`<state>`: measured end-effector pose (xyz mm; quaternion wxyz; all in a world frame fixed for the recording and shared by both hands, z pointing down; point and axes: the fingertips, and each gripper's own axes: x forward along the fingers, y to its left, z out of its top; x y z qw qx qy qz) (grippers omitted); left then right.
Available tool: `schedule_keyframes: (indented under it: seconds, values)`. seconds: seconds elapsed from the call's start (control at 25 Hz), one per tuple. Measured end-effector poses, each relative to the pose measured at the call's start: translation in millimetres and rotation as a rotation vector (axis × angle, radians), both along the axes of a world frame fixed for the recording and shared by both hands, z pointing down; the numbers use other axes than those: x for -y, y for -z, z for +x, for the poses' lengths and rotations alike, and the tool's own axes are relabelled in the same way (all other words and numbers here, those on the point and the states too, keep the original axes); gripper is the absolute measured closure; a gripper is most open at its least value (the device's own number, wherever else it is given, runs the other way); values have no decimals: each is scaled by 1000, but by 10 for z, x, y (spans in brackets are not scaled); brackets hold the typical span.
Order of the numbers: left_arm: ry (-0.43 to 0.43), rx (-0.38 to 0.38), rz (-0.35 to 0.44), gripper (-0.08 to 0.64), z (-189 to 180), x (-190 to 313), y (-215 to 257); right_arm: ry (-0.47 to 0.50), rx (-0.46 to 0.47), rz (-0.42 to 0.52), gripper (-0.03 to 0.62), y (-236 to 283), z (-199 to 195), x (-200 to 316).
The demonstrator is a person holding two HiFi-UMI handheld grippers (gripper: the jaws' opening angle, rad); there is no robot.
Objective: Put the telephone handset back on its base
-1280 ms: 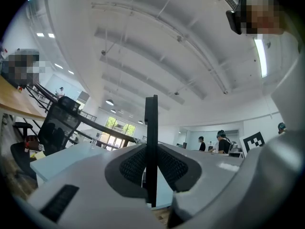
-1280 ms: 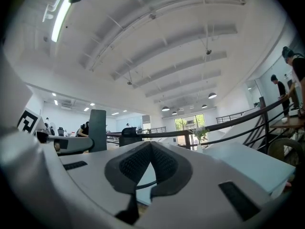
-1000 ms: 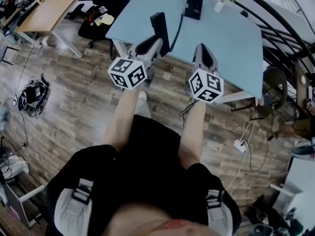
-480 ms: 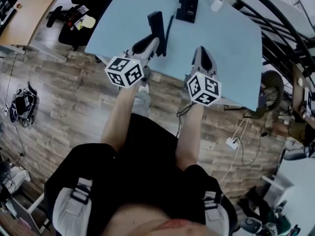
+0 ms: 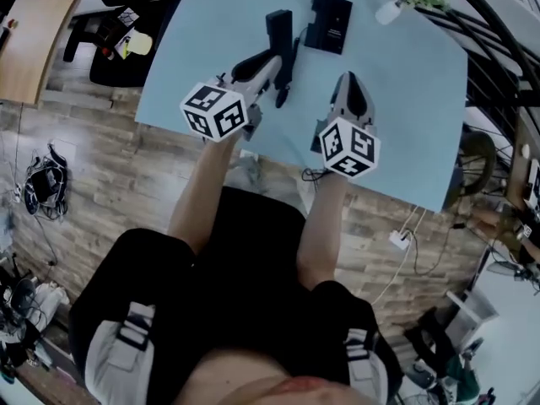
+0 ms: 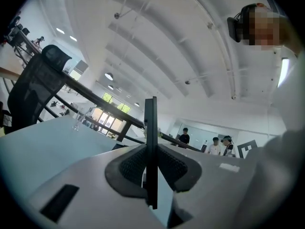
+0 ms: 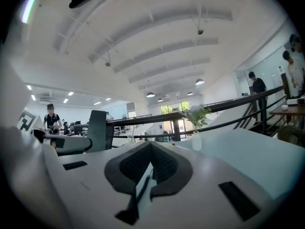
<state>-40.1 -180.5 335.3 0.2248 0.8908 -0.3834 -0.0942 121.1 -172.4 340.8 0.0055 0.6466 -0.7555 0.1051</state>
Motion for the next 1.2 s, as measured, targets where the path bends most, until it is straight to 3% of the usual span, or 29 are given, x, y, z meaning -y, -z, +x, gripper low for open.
schedule_keyframes:
  seconds: [0.2,0.64,0.92,1.04,1.2]
  values:
    - [-29,-4,-56,495,176,294,-207,-55,10,-60,598,-200,328,218]
    - [-109,-52,-163,495,470,758,-660,54,-22,-140,598,-522,389,586]
    - [-225,-213,-257,495,693,1489,-1042,19,-40,-204,598,-771,636,621]
    - [-286,-198,-284,495,832,1753,-1194,-7,-39,-225,598,-856,765,598]
    - [-385,-122,-295,495,1017,2030,-1375,-38,-40,-252,598,-942,935,590]
